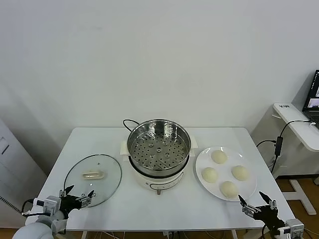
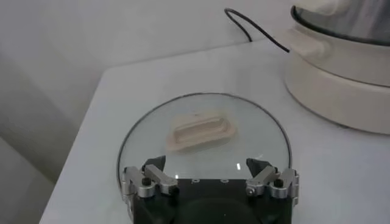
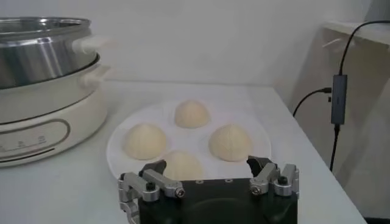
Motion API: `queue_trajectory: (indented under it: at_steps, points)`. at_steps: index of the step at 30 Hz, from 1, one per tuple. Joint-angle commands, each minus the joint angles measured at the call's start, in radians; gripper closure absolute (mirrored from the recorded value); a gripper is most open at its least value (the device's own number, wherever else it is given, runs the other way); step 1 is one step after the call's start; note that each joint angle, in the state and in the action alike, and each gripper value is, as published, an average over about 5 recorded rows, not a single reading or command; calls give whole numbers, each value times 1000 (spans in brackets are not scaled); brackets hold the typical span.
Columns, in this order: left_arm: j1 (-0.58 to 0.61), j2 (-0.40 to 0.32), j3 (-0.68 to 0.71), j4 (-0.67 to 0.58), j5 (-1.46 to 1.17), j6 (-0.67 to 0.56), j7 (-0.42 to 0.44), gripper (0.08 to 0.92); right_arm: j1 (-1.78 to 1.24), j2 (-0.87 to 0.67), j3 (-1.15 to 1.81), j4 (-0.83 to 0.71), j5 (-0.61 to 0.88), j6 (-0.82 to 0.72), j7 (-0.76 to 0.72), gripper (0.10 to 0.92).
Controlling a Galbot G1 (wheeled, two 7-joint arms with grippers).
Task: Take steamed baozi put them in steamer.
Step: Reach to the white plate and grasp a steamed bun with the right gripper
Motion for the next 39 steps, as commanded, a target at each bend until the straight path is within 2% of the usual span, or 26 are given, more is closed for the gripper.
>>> queue_trajectory:
  at_steps: [1,10,13,17,21,29,34,39]
  points:
    - [3,0,-4,-9,-3,2,-1,177,64,-32,18,-15,-379,54,-22,203]
    - [0,-3,3,-16,-2,11,-2,177,296,-137,-27,-144,-848,150,-67,203]
    - [2,-5,2,-16,-1,15,-3,177,367,-174,-63,-198,-947,166,-105,203]
    - [1,-5,1,-13,0,19,-3,177,488,-232,-140,-271,-990,161,-212,203]
    - [0,-5,0,-9,0,21,-4,177,638,-318,-254,-342,-964,159,-342,203]
    - [-12,-2,6,1,3,30,-5,177,1131,-486,-761,-581,-730,129,-628,203]
    - [-14,-1,9,1,6,33,-5,177,1492,-483,-1142,-744,-572,134,-767,203]
    - [-13,-8,6,4,7,32,-5,177,1758,-369,-1437,-935,-470,193,-896,203]
